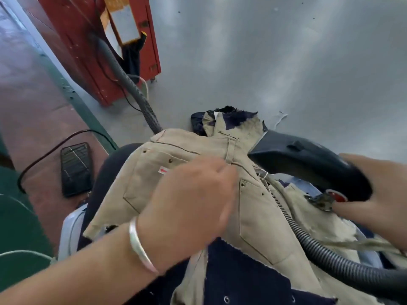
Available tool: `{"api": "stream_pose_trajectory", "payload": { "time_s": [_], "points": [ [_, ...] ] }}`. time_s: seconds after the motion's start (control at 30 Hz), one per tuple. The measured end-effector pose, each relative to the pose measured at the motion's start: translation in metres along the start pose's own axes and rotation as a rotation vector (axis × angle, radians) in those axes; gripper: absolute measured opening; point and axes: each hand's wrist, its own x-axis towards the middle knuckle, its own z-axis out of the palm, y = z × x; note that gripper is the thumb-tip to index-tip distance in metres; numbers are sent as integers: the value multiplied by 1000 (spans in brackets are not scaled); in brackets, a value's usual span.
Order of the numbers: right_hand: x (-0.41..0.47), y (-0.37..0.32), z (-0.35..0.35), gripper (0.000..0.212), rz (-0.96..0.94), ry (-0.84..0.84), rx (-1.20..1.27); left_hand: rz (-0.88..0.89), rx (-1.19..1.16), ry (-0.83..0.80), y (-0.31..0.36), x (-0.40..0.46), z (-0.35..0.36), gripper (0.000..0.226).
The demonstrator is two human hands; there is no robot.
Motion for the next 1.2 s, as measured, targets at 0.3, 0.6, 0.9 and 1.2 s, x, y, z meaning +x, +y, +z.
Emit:
{"api": "stream_pose_trajectory", "payload": {
  "time_s": [0.3,0.6,0.9,1.2],
  "points": [
    [4,-42,14,40,24,-197,-146,211,-141,-197,36,-25,70,29],
    [61,-100,17,25,-83,-200,-346,206,-166,-139,28,-28,75,31],
    [95,-75,9,22,-7,50,-18,225,-152,-78,33,-35,77,29],
    [31,-50,-8,36,-52,-30,-150,277,-143,-89,54,-26,96,23]
  ]
}}
